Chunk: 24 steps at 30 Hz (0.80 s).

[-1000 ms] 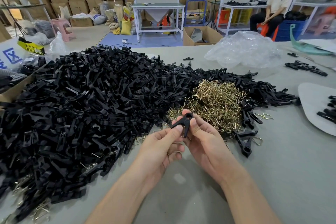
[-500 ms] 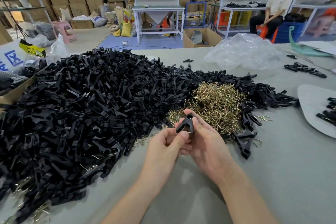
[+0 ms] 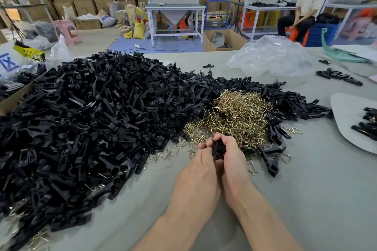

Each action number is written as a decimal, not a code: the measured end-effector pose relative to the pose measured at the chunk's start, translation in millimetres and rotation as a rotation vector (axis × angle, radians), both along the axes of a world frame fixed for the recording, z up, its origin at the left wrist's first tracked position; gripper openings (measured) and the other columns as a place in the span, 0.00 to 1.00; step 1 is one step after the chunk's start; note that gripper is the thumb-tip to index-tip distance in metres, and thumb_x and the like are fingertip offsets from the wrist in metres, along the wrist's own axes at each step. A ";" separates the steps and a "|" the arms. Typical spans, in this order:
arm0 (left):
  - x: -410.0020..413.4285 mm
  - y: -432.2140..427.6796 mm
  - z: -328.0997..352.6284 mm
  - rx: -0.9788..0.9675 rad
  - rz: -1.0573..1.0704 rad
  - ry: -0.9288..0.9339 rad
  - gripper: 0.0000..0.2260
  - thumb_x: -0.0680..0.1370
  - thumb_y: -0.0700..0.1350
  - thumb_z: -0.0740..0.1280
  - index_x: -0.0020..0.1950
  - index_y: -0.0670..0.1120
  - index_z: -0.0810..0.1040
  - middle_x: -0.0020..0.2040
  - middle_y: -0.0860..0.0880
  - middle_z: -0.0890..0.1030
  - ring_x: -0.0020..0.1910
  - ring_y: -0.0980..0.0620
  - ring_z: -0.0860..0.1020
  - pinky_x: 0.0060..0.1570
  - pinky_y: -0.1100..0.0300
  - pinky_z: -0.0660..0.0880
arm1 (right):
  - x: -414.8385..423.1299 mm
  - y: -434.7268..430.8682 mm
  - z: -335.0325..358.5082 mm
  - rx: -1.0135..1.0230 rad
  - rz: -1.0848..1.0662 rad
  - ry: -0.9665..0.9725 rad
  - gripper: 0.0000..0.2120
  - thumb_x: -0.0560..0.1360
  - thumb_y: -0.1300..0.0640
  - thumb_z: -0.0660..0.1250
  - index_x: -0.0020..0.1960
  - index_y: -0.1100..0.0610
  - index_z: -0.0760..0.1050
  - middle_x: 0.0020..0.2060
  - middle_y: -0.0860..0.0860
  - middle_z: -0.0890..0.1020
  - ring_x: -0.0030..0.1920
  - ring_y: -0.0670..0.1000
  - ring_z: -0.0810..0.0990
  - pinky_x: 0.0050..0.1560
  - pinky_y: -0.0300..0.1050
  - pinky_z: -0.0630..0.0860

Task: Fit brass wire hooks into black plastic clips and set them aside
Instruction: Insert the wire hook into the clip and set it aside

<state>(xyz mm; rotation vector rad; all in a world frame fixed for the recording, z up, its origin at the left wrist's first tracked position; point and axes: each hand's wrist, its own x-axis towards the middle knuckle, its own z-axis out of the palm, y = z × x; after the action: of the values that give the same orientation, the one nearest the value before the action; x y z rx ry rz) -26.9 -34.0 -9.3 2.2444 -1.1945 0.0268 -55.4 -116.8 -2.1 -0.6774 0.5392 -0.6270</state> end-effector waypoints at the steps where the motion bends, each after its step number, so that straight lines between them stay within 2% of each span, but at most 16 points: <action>1: 0.3 0.3 0.2 0.011 0.001 -0.001 0.16 0.85 0.48 0.53 0.72 0.47 0.64 0.67 0.50 0.73 0.58 0.47 0.78 0.49 0.55 0.73 | 0.2 0.7 0.5 -0.006 0.002 0.010 0.14 0.79 0.58 0.60 0.36 0.53 0.76 0.35 0.52 0.79 0.38 0.52 0.84 0.37 0.42 0.81; 5: 2.1 1.3 1.3 0.035 0.002 -0.009 0.17 0.82 0.44 0.58 0.71 0.46 0.66 0.63 0.48 0.76 0.56 0.46 0.79 0.47 0.56 0.72 | 2.5 3.3 1.6 -0.056 -0.018 0.060 0.14 0.78 0.58 0.60 0.35 0.52 0.76 0.35 0.52 0.80 0.38 0.52 0.83 0.33 0.41 0.80; 7: 3.6 0.4 2.1 0.036 0.011 -0.006 0.14 0.82 0.45 0.58 0.67 0.46 0.70 0.61 0.48 0.78 0.54 0.45 0.80 0.46 0.56 0.71 | 2.2 4.2 0.4 -0.081 -0.025 0.076 0.12 0.78 0.58 0.60 0.37 0.52 0.76 0.36 0.52 0.80 0.38 0.52 0.84 0.33 0.41 0.80; 11: 3.5 -0.8 1.3 0.050 0.031 -0.019 0.13 0.83 0.45 0.58 0.67 0.47 0.72 0.60 0.48 0.80 0.53 0.44 0.80 0.44 0.54 0.70 | 2.3 5.9 -1.6 -0.087 -0.031 0.077 0.11 0.78 0.57 0.60 0.38 0.52 0.75 0.37 0.52 0.81 0.39 0.53 0.84 0.37 0.42 0.79; 14: 5.4 -1.3 1.7 0.029 0.063 -0.007 0.12 0.84 0.47 0.56 0.65 0.48 0.72 0.59 0.49 0.81 0.51 0.44 0.80 0.40 0.58 0.63 | 3.6 8.2 -1.2 -0.063 -0.035 0.039 0.11 0.78 0.56 0.60 0.38 0.51 0.74 0.37 0.52 0.80 0.38 0.53 0.82 0.39 0.44 0.79; 19: 7.8 -2.2 -0.1 0.047 0.011 -0.013 0.12 0.85 0.52 0.52 0.63 0.51 0.71 0.60 0.52 0.79 0.52 0.46 0.79 0.40 0.57 0.65 | -2.7 6.6 3.0 0.073 0.015 -0.108 0.12 0.77 0.54 0.62 0.36 0.51 0.77 0.38 0.51 0.80 0.40 0.51 0.81 0.46 0.44 0.78; 22: 13.4 2.0 -2.0 -0.073 -0.009 0.150 0.14 0.84 0.55 0.53 0.64 0.53 0.72 0.58 0.52 0.81 0.53 0.47 0.79 0.48 0.51 0.73 | -6.1 3.4 5.2 0.126 0.061 -0.187 0.12 0.79 0.55 0.61 0.41 0.54 0.80 0.40 0.53 0.80 0.42 0.52 0.81 0.52 0.46 0.79; 24: 16.5 7.6 -2.0 -0.187 -0.019 0.252 0.16 0.83 0.58 0.52 0.63 0.54 0.74 0.55 0.53 0.82 0.53 0.49 0.79 0.50 0.52 0.74 | -7.5 1.2 8.4 0.154 0.111 -0.221 0.09 0.78 0.55 0.63 0.48 0.57 0.81 0.41 0.54 0.80 0.44 0.53 0.81 0.53 0.46 0.79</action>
<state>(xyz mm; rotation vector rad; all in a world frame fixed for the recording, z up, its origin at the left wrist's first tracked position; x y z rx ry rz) -10.4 -26.4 -11.3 2.0060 -1.0328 -0.1422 -62.9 -115.6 6.3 -0.4823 0.3382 -0.5424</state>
